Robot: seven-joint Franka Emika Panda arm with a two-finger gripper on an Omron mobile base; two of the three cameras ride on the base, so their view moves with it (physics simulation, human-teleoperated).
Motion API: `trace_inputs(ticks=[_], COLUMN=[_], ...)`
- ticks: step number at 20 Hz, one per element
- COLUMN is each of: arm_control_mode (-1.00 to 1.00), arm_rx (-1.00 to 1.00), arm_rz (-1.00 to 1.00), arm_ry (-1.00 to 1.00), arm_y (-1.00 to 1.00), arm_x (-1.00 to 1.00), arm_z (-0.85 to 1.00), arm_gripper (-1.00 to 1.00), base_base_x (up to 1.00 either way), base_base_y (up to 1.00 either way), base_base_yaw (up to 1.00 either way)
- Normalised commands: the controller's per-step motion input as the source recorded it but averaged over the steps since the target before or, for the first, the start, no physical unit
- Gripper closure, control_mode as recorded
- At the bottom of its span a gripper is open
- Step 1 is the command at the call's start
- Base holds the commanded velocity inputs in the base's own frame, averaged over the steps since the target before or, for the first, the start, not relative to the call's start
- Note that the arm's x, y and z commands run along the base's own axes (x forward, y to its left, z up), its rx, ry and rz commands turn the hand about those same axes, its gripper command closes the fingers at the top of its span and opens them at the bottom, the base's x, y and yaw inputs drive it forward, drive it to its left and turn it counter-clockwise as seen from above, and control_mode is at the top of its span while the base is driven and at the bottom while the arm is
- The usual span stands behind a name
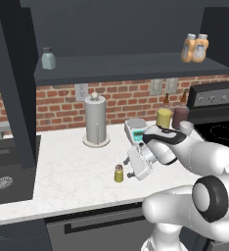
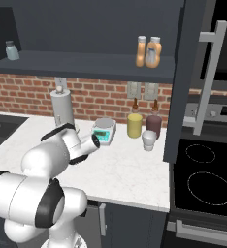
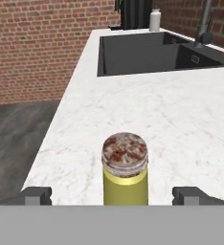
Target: Put the shaker and condiment bottle from the counter next to their counterparts in the cabinet.
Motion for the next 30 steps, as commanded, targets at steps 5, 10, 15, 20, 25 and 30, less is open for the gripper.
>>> trace_inputs(ticks=[5, 10, 15, 20, 25, 30], arm_control_mode=[-1.00, -1.00, -1.00, -1.00, -1.00, -1.00], arm_rx=[0.04, 0.02, 0.02, 0.05, 0.06, 0.05], arm_rz=[0.00, 0.00, 0.00, 0.00, 0.00, 0.00], arm_ry=[0.00, 0.00, 0.00, 0.00, 0.00, 0.00], arm_y=[0.06, 0.11, 0.10, 0.04, 0.00, 0.02], arm_x=[0.00, 0.00, 0.00, 0.00, 0.02, 0.06], arm_z=[-0.01, -0.02, -0.01, 0.00, -0.04, -0.11], arm_gripper=[-1.00, -1.00, -1.00, -1.00, -1.00, -1.00], base_base_x=[0.00, 0.00, 0.00, 0.00, 0.00, 0.00], base_base_y=[0.00, 0.00, 0.00, 0.00, 0.00, 0.00], base_base_yaw=[0.00, 0.00, 0.00, 0.00, 0.00, 0.00])
